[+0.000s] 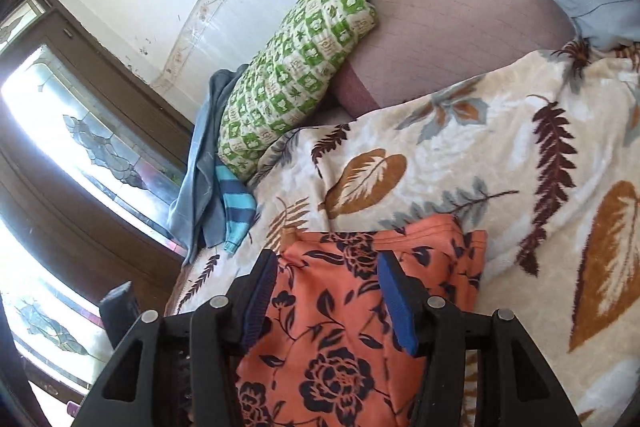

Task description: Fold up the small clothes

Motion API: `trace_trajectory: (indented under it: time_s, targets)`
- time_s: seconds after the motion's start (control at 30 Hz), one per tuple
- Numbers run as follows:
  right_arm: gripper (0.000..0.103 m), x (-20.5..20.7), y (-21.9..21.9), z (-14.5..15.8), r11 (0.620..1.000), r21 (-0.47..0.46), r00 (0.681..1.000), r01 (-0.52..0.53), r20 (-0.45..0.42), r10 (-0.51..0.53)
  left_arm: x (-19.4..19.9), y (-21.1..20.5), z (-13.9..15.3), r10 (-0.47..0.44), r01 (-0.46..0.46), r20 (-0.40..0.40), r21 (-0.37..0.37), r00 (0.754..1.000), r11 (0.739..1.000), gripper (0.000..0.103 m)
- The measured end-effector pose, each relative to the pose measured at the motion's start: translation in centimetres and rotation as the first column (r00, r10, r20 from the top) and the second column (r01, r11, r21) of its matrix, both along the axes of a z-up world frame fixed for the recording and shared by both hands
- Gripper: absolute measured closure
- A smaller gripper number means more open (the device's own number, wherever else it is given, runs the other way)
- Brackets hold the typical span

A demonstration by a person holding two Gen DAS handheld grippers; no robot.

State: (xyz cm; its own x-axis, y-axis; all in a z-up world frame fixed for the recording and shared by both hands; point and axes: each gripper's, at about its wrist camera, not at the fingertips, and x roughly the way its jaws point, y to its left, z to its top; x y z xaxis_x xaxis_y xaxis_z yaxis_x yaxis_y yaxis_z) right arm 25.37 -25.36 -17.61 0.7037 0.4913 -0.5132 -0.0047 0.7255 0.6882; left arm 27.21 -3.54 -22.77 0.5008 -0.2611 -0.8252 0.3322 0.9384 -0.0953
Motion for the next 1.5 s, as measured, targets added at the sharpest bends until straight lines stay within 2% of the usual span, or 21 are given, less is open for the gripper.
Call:
trace_trajectory:
  time_s: [0.07, 0.13, 0.17, 0.2, 0.23, 0.37, 0.43, 0.6, 0.67, 0.77, 0.83, 0.93, 1.0, 1.03, 1.07, 1.13, 1.27, 1.37, 1.5]
  targets:
    - [0.048, 1.0, 0.7, -1.7, 1.0, -0.01, 0.997, -0.012, -0.075, 0.011, 0.2, -0.5, -1.0, 0.007, -0.007, -0.007, 0.05, 1.0, 0.999, 0.023]
    - [0.047, 2.3, 1.3, -4.9, 0.995, -0.098, 0.974, -0.018, -0.225, -0.005, 0.4, -0.9, -2.0, -0.006, 0.009, -0.027, 0.1, 1.0, 0.995, 0.021]
    - [0.05, 2.6, 1.2, -6.9, 0.993, -0.116, 0.955, -0.025, -0.296, -0.011, 0.5, -0.9, -2.4, -0.011, 0.016, -0.047, 0.099, 0.999, 0.995, 0.02]
    - [0.054, 2.6, 0.9, -8.2, 0.995, -0.098, 0.951, -0.017, -0.31, -0.014, 0.7, -0.7, -2.6, -0.006, 0.011, -0.065, 0.082, 0.998, 0.997, 0.019]
    - [0.054, 2.3, 0.4, -8.4, 0.997, -0.075, 0.96, -0.005, -0.28, -0.017, 1.0, -0.4, -2.7, 0.004, 0.001, -0.078, 0.065, 0.997, 0.998, 0.018]
    - [0.055, 1.3, -0.5, -7.6, 0.999, -0.027, 0.966, 0.022, -0.257, -0.028, 1.1, 0.5, -2.6, 0.049, -0.047, -0.109, 0.022, 0.993, 0.999, 0.016]
    - [0.055, -0.3, -0.6, -6.9, 0.999, -0.027, 0.972, 0.044, -0.229, -0.049, 0.2, 0.8, -1.6, 0.08, -0.078, -0.085, 0.026, 0.993, 0.997, 0.016]
    - [0.054, -5.2, 0.9, -2.8, 0.996, -0.091, 0.993, 0.023, -0.111, -0.033, -3.3, 1.8, 2.0, 0.091, -0.091, -0.008, -0.064, 0.996, 0.994, 0.016]
    - [0.054, -7.6, 1.4, -1.4, 0.994, -0.105, 0.998, 0.024, -0.062, -0.031, -4.8, 2.0, 2.9, 0.095, -0.094, 0.022, -0.052, 0.995, 0.994, 0.016]
    - [0.054, -11.2, 2.2, -0.8, 0.993, -0.119, 1.0, 0.014, -0.026, -0.018, -6.9, 2.2, 3.0, 0.092, -0.093, 0.05, 0.006, 0.994, 0.996, 0.016]
    - [0.054, -12.9, 2.8, -0.9, 0.989, -0.145, 1.0, 0.01, -0.027, -0.014, -8.4, 2.9, 2.6, 0.101, -0.103, 0.052, 0.029, 0.994, 0.994, 0.016]
    - [0.054, -14.0, 2.8, -2.7, 0.996, -0.092, 0.996, 0.006, -0.085, -0.014, -9.5, 4.0, 0.8, 0.131, -0.131, -0.013, 0.046, 0.991, 0.99, 0.016]
    - [0.054, -13.8, 2.9, -5.5, 0.996, -0.093, 0.981, 0.016, -0.192, -0.034, -9.2, 4.3, -1.7, 0.149, -0.14, -0.104, 0.083, 0.983, 0.987, 0.014]
    - [0.054, -13.5, 3.0, -7.2, 0.993, -0.12, 0.963, 0.02, -0.264, -0.051, -9.1, 4.4, -3.0, 0.154, -0.145, -0.151, 0.071, 0.976, 0.987, 0.011]
    - [0.053, -13.4, 3.1, -8.4, 0.99, -0.139, 0.956, 0.029, -0.286, -0.068, -8.8, 4.8, -3.9, 0.17, -0.165, -0.183, 0.042, 0.968, 0.985, 0.004]
    - [0.053, -13.6, 3.2, -8.4, 0.986, -0.159, 0.966, 0.043, -0.244, -0.082, -8.7, 5.5, -4.4, 0.198, -0.2, -0.179, 0.007, 0.964, 0.98, 0.0]
    - [0.051, -13.8, 4.0, -8.2, 0.972, -0.235, 0.976, 0.008, -0.208, -0.058, -9.6, 4.9, -4.3, 0.171, -0.169, -0.105, 0.028, 0.98, 0.985, 0.0]
    - [0.05, -14.3, 3.7, -8.3, 0.976, -0.218, 0.98, 0.011, -0.194, -0.054, -10.1, 5.5, -4.5, 0.198, -0.202, -0.112, -0.019, 0.974, 0.979, 0.0]
    - [0.05, -15.6, 3.2, -8.2, 0.982, -0.186, 0.983, 0.031, -0.175, -0.064, -11.5, 5.3, -4.5, 0.227, -0.229, -0.068, -0.033, 0.972, 0.973, 0.0]
